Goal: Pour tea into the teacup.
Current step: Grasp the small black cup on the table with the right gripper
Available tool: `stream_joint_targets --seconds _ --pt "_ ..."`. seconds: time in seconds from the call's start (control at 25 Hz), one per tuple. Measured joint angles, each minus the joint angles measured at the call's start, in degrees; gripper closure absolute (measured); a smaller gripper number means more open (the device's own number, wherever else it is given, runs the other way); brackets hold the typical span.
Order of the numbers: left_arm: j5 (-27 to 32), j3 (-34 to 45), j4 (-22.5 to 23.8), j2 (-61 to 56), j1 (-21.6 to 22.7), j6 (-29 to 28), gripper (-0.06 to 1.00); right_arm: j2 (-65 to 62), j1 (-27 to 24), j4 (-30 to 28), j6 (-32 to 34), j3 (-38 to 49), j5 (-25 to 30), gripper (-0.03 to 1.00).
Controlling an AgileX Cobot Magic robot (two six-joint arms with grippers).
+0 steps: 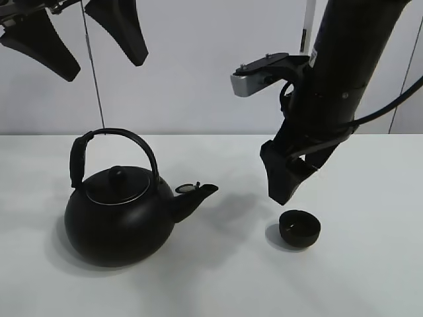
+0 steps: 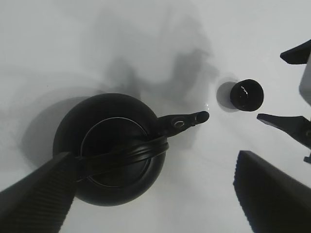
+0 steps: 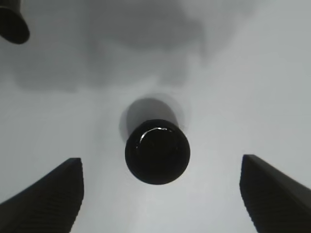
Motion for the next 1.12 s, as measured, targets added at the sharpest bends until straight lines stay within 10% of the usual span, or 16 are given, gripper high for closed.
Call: stream_joint_targets --seconds 0.76,1.12 --pt "0.0 0.0 0.0 0.0 0.0 0.0 0.31 12.6 0.4 -0.6 -2.6 0.0 -3.9 0.40" --pt "-0.1 0.0 0.0 0.0 0.0 0.0 0.31 12.8 0.4 -1.7 1.5 0.0 -4.7 0.57"
